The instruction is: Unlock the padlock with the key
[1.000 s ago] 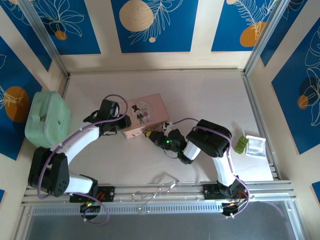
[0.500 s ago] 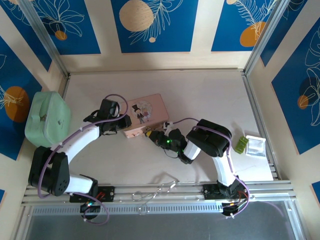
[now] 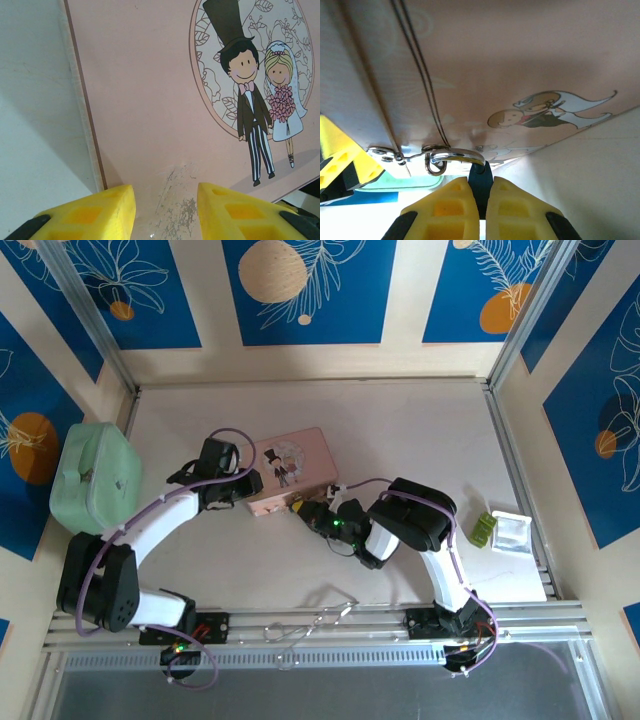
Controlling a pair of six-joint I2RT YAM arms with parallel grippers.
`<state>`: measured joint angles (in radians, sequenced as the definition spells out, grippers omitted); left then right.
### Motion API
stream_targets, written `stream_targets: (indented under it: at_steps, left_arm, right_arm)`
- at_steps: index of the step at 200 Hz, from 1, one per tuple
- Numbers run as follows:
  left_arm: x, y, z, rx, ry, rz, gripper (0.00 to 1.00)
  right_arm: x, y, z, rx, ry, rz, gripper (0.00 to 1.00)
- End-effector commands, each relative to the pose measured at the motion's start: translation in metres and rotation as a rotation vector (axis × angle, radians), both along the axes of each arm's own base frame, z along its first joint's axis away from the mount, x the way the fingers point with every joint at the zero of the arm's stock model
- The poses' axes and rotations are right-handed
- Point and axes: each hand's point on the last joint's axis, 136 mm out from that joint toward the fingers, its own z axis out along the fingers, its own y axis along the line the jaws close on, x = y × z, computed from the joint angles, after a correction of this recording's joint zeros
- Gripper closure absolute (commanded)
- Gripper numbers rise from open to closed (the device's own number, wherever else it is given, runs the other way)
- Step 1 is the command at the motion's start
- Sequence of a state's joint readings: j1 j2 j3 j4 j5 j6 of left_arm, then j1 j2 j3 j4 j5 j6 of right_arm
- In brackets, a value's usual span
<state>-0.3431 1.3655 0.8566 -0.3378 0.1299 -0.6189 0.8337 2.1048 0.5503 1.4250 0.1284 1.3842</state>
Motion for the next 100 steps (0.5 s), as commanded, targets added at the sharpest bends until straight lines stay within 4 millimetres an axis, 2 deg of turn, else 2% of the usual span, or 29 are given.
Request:
stream_targets:
  at_steps: [1,74,100]
  left_arm:
    - [-0.008,0.003,-0.017,0.024,0.062,-0.022,0.59]
    - [-0.008,0.006,-0.017,0.028,0.063,-0.021,0.60]
    - [-0.008,0.008,-0.018,0.029,0.064,-0.019,0.60]
  right_arm:
    - [0.001,-0.008,-0.019,-0.034,0.051,-0.051,1.00]
    - [0.003,-0.019,-0.019,-0.038,0.062,-0.083,1.00]
    - [0.004,-0.020,-0.012,-0.032,0.045,-0.078,1.00]
